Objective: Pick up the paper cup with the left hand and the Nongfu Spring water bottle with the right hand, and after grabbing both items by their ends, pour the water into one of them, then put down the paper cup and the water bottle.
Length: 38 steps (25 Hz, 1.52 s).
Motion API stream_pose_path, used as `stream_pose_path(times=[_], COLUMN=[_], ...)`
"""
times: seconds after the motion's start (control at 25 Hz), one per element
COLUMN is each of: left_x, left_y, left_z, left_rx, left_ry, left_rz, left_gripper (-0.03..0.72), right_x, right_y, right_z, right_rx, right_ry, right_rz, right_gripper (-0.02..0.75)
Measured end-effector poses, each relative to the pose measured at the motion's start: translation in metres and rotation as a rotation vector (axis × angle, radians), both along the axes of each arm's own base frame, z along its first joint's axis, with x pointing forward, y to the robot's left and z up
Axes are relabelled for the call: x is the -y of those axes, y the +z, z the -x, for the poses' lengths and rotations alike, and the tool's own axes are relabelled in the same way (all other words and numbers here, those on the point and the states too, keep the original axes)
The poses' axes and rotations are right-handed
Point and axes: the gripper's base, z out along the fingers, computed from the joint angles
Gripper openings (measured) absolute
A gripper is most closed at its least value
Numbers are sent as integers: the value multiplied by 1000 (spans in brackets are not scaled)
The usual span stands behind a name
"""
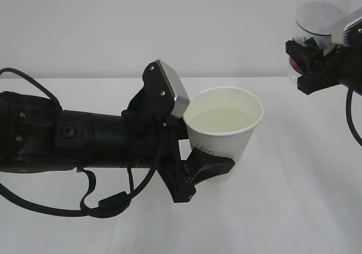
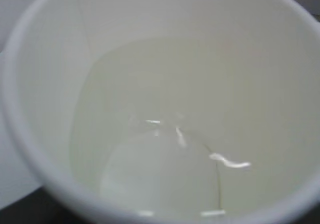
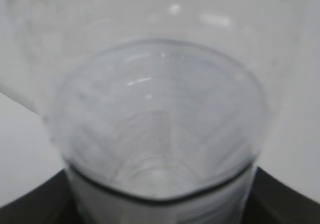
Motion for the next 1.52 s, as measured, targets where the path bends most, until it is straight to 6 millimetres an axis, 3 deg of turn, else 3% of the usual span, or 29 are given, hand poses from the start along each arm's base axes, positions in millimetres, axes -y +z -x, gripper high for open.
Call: stream_pose_path(times=[0.56, 1.24, 1.52], left_x=[0, 0, 0], left_y=[0, 0, 0], left_z=[0, 0, 0], left_rx=[0, 0, 0], left_ry=[0, 0, 0], left_rz=[0, 0, 0], left_gripper=[501, 501, 501], right_x=[19, 26, 27], right_y=[-25, -25, -43], right_z=[23, 23, 9], right_rx=[-69, -64, -105], right_ry=[-216, -299, -314], right_rz=[-183, -229, -225], right_gripper=[467, 467, 467])
